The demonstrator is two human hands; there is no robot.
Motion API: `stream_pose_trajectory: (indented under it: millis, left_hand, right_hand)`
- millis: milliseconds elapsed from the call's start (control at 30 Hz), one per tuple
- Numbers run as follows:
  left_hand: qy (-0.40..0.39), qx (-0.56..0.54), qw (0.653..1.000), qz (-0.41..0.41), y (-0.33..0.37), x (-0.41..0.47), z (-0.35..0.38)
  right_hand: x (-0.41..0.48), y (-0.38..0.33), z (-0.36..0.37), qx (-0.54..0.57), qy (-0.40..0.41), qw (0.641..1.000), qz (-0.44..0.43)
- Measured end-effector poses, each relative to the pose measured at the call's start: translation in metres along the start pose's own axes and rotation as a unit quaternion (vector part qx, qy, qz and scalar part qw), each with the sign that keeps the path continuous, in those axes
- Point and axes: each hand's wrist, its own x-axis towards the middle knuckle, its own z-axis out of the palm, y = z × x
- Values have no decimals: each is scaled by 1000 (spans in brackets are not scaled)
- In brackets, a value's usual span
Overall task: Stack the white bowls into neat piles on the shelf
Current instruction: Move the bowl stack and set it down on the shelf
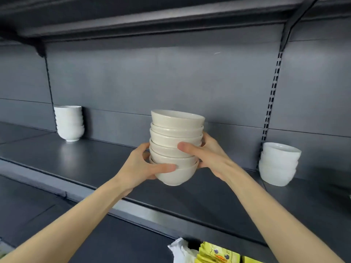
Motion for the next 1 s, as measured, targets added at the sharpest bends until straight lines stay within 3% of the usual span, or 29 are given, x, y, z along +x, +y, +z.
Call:
stream_pose_trajectory:
  millis: [333, 1000]
  left_hand:
    - [38, -6, 999, -19, -31, 23, -171]
    - [11, 2, 998, -57, -158, 192, -384]
  right_hand:
    - [95, -5, 154, 5, -45, 999, -2]
    - [321, 81, 329, 30, -31, 998, 45]
